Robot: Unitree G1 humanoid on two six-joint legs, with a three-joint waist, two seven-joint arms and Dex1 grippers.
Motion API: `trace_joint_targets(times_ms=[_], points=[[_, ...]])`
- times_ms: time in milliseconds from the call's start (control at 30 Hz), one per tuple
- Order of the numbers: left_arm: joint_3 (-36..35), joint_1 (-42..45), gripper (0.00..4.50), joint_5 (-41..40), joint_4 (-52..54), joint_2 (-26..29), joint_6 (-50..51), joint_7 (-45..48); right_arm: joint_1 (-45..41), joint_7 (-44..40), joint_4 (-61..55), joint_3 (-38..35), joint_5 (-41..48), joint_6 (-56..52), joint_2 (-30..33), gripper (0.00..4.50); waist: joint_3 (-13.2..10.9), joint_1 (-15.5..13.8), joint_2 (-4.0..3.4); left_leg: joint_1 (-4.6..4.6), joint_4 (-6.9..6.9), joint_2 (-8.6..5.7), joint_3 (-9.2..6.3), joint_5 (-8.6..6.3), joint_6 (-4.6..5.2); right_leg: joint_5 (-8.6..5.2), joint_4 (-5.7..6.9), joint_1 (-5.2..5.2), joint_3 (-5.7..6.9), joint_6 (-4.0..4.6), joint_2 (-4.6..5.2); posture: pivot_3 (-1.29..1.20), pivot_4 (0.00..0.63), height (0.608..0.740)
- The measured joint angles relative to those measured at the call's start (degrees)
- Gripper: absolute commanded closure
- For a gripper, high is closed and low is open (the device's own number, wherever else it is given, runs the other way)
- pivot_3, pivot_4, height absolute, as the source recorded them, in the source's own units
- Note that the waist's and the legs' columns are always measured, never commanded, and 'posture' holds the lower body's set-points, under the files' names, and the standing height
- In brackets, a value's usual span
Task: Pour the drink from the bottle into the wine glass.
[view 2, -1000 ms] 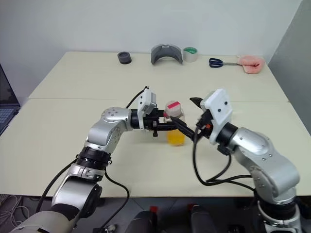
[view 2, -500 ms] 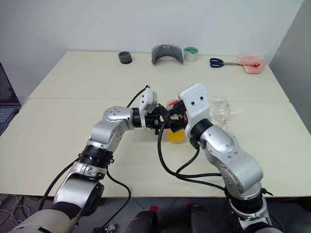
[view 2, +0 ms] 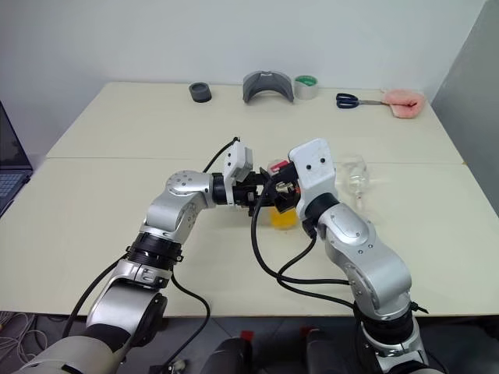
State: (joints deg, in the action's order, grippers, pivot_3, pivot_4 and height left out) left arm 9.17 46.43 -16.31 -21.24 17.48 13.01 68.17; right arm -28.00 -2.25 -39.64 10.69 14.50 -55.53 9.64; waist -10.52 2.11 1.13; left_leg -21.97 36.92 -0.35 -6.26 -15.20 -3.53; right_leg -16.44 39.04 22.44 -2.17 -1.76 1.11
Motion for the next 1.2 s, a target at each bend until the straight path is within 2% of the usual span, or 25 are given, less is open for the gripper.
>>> trace_joint_targets(times_ms=[167,200,400,467,633,733,900,1133,1167,1200], points=[[0.0,0.1,2.7,0.1,-0.1,-0.2,0.0,-0.1,0.1,-1.0,0.0,1.0,0.1,0.1,-0.7,2.46,0.0,0.1,0.0,0.0,0.0,0.0,0.0,0.0,0.0,0.0,0.0,0.0,0.0,0.0,0.0,0.0,0.15,0.74],[0.0,0.1,2.7,0.1,-0.1,-0.2,0.0,-0.1,0.2,-1.2,0.0,1.0,0.1,0.2,-0.7,2.62,0.0,0.1,0.0,0.0,0.0,0.0,-0.01,0.0,0.0,0.0,0.0,0.0,0.01,0.0,0.0,0.0,0.15,0.74],[0.0,0.1,2.7,0.2,-0.1,-0.1,0.0,0.0,0.6,-2.8,0.8,1.0,0.1,2.3,0.1,2.62,0.0,0.1,0.0,0.0,0.0,0.0,0.0,0.0,0.0,0.0,0.0,0.0,0.0,0.0,0.0,0.0,0.15,0.74],[0.0,0.1,2.7,0.3,-0.1,0.1,0.1,0.0,0.7,-7.5,3.5,0.8,0.6,7.0,3.0,2.62,0.0,0.2,0.0,0.0,0.01,-0.02,0.01,0.0,0.01,0.0,-0.01,-0.01,0.01,0.0,0.0,0.0,0.15,0.74],[0.0,0.2,2.71,0.9,-1.2,0.5,0.2,0.1,-3.9,-31.0,21.3,-1.4,5.9,26.2,13.0,2.62,0.0,0.5,-0.01,0.07,-0.01,0.0,0.04,-0.01,0.03,0.01,-0.04,-0.08,0.03,-0.03,-0.05,0.0,0.15,0.74],[1.0,0.7,2.71,1.2,-1.2,0.6,0.0,1.0,-11.3,-48.3,33.4,-1.3,9.7,31.8,19.4,2.62,-0.1,0.7,-0.02,0.06,0.03,-0.02,0.06,-0.01,0.03,0.02,-0.04,-0.08,0.02,-0.03,-0.03,0.0,0.15,0.74],[2.4,1.5,2.71,1.3,-1.0,0.7,-0.7,2.5,-16.3,-59.9,40.7,-0.8,11.4,32.8,22.5,2.61,-0.1,0.8,-0.02,0.04,0.0,0.01,0.01,-0.01,0.03,0.02,-0.05,-0.06,0.04,-0.01,-0.01,0.0,0.15,0.74],[1.3,1.5,2.72,1.1,-0.7,2.9,-0.7,2.5,-15.2,-57.8,41.6,-3.2,11.1,31.6,23.1,0.22,-0.1,0.7,-0.03,0.03,0.03,0.0,0.01,-0.01,0.02,0.02,-0.01,-0.05,0.02,-0.02,0.02,0.0,0.15,0.74],[1.1,1.5,2.72,1.0,-0.6,2.9,-0.7,2.5,-14.7,-56.9,40.7,-4.0,11.2,30.7,23.1,0.0,-0.1,0.7,-0.03,0.02,0.03,-0.01,0.01,-0.01,0.02,0.02,-0.01,-0.05,0.02,-0.02,0.03,0.0,0.15,0.74],[1.1,1.4,2.72,0.9,-0.4,2.8,-0.7,2.5,-13.8,-55.8,39.3,-5.0,11.5,29.6,23.3,0.0,-0.1,0.6,-0.03,0.0,0.03,-0.01,0.01,-0.01,0.02,0.02,-0.02,-0.05,0.02,-0.02,0.03,0.0,0.15,0.74]])
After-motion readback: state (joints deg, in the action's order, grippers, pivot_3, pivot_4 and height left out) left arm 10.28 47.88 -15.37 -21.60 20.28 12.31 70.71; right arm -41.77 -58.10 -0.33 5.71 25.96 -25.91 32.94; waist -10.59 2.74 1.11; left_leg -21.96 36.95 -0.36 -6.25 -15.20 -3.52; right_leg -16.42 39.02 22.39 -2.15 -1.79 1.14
